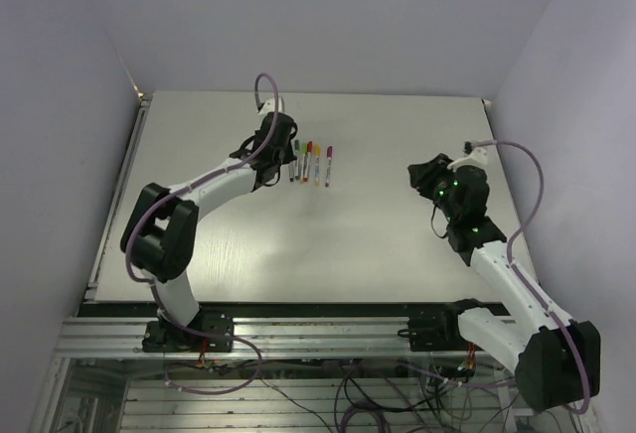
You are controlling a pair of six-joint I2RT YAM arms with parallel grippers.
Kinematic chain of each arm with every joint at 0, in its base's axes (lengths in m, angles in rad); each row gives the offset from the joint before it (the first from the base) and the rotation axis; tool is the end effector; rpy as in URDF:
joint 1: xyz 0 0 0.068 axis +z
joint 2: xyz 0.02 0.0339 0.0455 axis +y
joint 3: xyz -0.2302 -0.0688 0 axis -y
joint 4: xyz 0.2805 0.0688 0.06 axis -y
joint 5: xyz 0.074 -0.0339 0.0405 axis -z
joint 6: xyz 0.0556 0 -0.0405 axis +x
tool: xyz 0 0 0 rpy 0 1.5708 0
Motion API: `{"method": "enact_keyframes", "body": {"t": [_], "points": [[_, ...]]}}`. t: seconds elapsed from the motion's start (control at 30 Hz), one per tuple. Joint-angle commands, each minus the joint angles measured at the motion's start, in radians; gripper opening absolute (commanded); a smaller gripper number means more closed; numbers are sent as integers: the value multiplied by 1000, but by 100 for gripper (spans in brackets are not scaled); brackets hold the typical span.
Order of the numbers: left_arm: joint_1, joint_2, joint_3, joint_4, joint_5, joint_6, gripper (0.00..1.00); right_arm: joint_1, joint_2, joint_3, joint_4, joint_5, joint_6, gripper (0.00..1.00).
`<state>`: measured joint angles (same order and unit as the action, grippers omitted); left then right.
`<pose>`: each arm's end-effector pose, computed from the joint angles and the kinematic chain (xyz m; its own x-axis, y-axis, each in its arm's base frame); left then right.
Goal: Insert the pens into the pen caps
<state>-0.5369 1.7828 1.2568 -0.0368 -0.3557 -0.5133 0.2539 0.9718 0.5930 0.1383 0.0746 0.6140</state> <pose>0.3947 -0.2124 0.1823 -0.5106 -0.2318 -0.8280 -0.0279 0.9669 -0.2535 0.2902 0.0710 0.2248 -0.2924 0.5177 -0.8041 -0.0146 0.8383 0.5450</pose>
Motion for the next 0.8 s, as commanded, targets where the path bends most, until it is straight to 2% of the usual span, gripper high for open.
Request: {"method": "enact_keyframes", "body": {"t": [0.0, 0.17, 0.27, 0.4, 0.5, 0.57, 0.63, 0.77], "points": [[9, -129, -86, 34, -117, 33, 27, -156, -38, -52, -64, -70, 89, 35], [38, -266, -193, 25, -177, 18, 27, -264, -85, -99, -134, -34, 175, 36], [62, -353, -264, 11, -203, 1, 27, -288, -164, -130, -211, 66, 215, 37], [82, -460, -346, -21, -249, -6, 27, -288, -258, -136, -319, 192, 197, 37], [89, -533, -387, -47, -278, -6, 27, -288, -291, -119, -389, 227, 155, 37], [90, -578, -407, -65, -292, -8, 27, -288, -301, -107, -426, 231, 146, 41], [92, -609, -421, -79, -304, -10, 27, -288, -306, -102, -446, 234, 142, 50], [94, -654, -440, -112, -320, -13, 27, -289, -300, -80, -481, 242, 122, 62]]}}
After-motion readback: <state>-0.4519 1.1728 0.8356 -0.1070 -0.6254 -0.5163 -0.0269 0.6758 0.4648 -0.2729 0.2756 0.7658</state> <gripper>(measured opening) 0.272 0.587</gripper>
